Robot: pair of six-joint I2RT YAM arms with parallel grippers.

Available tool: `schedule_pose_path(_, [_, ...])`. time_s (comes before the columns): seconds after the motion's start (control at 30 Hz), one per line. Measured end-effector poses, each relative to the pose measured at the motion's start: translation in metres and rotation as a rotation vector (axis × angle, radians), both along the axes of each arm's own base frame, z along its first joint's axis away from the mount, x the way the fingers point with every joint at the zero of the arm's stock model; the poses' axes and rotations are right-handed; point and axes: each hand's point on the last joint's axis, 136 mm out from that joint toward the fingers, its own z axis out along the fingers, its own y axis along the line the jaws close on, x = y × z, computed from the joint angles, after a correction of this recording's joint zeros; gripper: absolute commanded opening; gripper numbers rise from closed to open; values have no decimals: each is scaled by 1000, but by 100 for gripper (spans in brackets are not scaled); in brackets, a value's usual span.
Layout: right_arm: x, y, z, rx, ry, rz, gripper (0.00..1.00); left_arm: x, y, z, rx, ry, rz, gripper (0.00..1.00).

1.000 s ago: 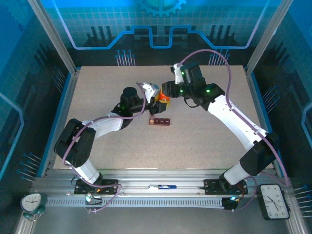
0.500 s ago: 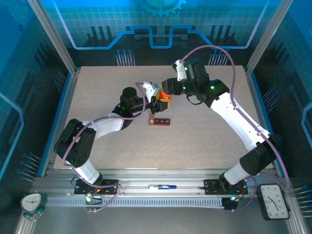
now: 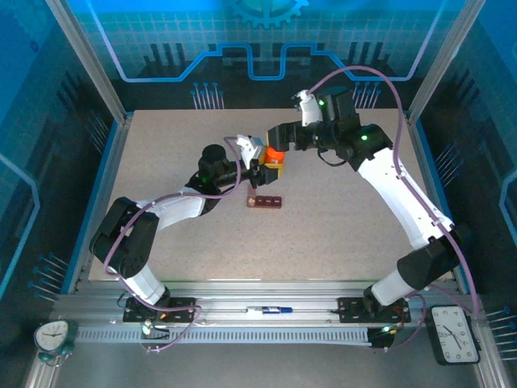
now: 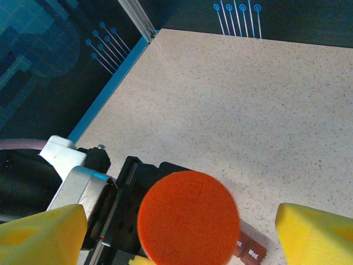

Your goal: Sort the pills into containers

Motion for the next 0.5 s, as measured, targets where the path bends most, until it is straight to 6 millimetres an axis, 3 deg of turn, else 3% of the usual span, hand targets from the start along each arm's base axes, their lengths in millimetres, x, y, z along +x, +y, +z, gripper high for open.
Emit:
schedule_pose_path(0.23, [18, -31, 22, 20, -44, 125, 87, -8, -4, 1, -9, 21, -56, 15])
schedule_pose_path(0.5, [9, -17, 0, -7, 31, 327, 87, -13, -9, 13, -19, 4, -108, 15])
